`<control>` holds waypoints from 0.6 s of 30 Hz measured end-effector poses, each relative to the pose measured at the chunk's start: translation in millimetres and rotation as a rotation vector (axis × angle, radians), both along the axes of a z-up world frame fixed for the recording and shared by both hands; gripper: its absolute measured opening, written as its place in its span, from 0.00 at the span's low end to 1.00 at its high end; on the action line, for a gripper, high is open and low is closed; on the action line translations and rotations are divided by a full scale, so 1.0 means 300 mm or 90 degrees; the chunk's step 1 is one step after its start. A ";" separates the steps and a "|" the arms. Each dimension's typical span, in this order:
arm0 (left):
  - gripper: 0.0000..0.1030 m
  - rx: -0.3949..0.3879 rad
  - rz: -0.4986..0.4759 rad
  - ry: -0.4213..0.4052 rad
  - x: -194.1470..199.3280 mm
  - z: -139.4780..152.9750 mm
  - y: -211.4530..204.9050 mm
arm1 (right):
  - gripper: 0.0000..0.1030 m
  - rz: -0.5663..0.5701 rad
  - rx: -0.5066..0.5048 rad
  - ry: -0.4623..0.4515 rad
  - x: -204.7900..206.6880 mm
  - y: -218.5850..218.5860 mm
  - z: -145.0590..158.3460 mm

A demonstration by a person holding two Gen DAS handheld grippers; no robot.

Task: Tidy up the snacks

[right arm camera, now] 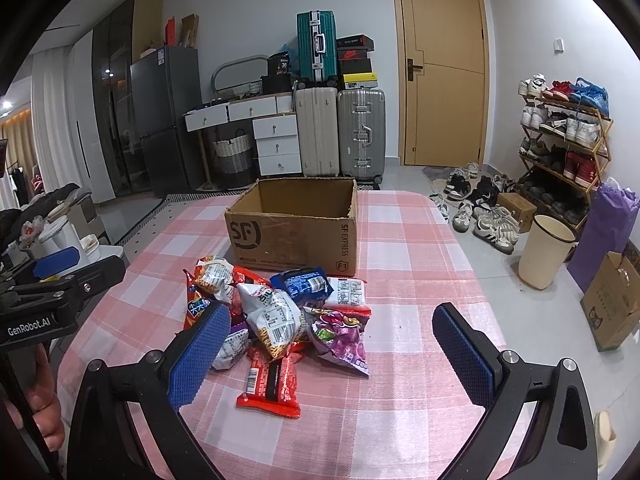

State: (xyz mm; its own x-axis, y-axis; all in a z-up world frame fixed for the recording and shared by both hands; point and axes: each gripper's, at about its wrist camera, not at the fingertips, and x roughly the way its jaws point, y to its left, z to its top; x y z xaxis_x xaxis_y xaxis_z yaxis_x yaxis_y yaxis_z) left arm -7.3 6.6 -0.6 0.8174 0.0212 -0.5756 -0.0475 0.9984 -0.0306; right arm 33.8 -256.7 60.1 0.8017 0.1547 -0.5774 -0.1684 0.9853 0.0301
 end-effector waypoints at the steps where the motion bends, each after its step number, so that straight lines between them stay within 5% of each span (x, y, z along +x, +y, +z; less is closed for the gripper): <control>1: 0.99 0.006 0.003 -0.001 -0.002 -0.003 -0.002 | 1.00 0.001 0.001 0.000 0.000 0.000 0.000; 18: 0.99 0.002 -0.004 0.002 -0.008 -0.008 -0.002 | 1.00 0.004 0.006 0.000 -0.002 0.008 0.002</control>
